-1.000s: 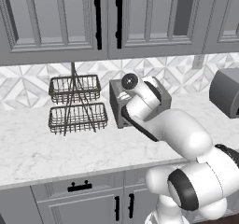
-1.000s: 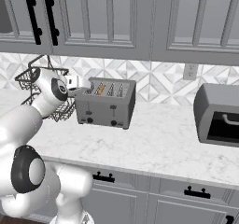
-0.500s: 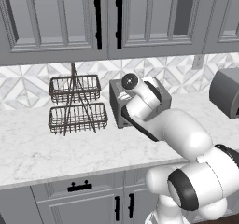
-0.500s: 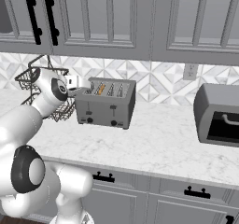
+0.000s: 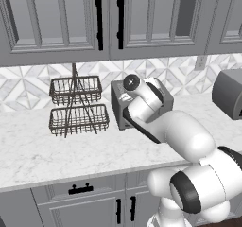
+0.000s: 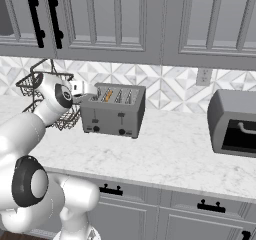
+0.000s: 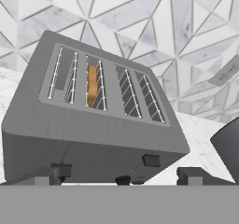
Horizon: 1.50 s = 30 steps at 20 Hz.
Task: Start the toaster. Once the lever pops up, take the bread to the plate on the dining counter.
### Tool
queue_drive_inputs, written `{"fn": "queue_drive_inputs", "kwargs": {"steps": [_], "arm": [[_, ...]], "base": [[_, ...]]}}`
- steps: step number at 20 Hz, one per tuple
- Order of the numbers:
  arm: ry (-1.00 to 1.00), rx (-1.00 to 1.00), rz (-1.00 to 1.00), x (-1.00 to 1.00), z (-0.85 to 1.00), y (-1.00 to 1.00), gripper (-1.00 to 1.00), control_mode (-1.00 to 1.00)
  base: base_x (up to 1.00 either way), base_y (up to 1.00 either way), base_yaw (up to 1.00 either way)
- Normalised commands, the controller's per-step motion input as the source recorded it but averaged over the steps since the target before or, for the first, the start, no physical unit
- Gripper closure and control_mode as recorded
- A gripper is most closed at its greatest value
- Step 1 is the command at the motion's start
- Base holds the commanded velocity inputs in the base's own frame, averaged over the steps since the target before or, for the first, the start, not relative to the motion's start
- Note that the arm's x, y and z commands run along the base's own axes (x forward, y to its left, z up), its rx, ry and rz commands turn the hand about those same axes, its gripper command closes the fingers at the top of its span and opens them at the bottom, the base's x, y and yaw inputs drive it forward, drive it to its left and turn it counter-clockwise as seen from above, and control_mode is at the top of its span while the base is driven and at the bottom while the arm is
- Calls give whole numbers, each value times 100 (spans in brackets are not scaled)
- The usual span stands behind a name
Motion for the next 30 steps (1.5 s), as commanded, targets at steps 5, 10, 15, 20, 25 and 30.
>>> {"fn": "queue_drive_inputs", "kwargs": {"steps": [5, 10, 15, 20, 25, 30], "arm": [[0, 0, 0, 0, 0, 0, -100, -100], [0, 0, 0, 0, 0, 0, -100, -100], [0, 0, 0, 0, 0, 0, -100, -100], [0, 0, 0, 0, 0, 0, -100, -100], [0, 0, 0, 0, 0, 0, -100, -100], [0, 0, 0, 0, 0, 0, -100, -100]], "base": [[0, 0, 0], [0, 0, 0], [0, 0, 0], [0, 0, 0], [0, 0, 0], [0, 0, 0]]}}
